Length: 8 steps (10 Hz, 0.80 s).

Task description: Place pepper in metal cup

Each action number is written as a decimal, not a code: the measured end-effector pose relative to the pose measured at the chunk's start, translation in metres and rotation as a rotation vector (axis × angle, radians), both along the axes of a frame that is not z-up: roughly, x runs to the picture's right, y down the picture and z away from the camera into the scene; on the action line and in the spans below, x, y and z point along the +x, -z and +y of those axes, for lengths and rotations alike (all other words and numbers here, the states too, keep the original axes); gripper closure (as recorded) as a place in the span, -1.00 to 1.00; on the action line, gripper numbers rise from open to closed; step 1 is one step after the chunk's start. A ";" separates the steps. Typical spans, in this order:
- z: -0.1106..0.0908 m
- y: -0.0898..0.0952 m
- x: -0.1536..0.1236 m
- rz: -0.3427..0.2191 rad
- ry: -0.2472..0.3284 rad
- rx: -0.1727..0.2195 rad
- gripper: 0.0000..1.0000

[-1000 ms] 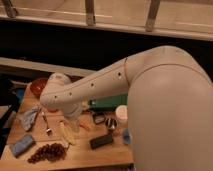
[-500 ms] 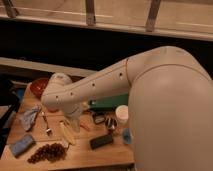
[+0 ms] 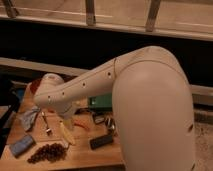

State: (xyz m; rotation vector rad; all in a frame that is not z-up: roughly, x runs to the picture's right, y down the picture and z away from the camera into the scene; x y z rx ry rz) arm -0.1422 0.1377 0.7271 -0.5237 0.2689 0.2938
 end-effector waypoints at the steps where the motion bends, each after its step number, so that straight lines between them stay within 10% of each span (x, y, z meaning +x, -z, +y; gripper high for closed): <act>1: 0.000 -0.003 -0.004 -0.011 -0.001 -0.002 -0.50; 8: 0.008 -0.027 -0.009 -0.045 -0.092 0.004 -0.50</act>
